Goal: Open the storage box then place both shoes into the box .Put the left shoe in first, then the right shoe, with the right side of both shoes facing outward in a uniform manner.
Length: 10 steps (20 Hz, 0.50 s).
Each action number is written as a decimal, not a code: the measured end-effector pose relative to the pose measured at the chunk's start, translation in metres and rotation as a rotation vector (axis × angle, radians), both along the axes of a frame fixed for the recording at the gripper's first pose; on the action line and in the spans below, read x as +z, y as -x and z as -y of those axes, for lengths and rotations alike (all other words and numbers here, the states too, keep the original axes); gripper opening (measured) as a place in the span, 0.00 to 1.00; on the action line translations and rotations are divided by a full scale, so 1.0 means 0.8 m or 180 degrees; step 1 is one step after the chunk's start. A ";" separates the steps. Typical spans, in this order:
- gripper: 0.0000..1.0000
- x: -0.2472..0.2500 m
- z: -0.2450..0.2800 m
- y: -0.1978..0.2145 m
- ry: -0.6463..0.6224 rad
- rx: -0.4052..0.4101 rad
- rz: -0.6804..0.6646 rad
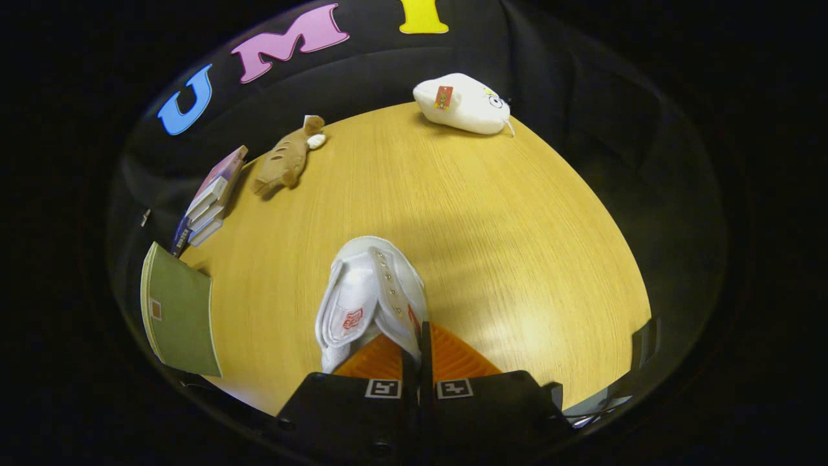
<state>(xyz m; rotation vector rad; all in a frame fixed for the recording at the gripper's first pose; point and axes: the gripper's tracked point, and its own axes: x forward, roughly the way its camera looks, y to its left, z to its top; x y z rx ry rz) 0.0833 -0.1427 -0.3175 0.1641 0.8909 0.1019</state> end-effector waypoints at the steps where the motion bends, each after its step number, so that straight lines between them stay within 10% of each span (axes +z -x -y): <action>1: 0.05 0.019 -0.015 0.003 -0.0086 -0.0032 0.0080; 10: 0.05 -0.013 -0.031 0.020 0.0444 -0.0292 0.0230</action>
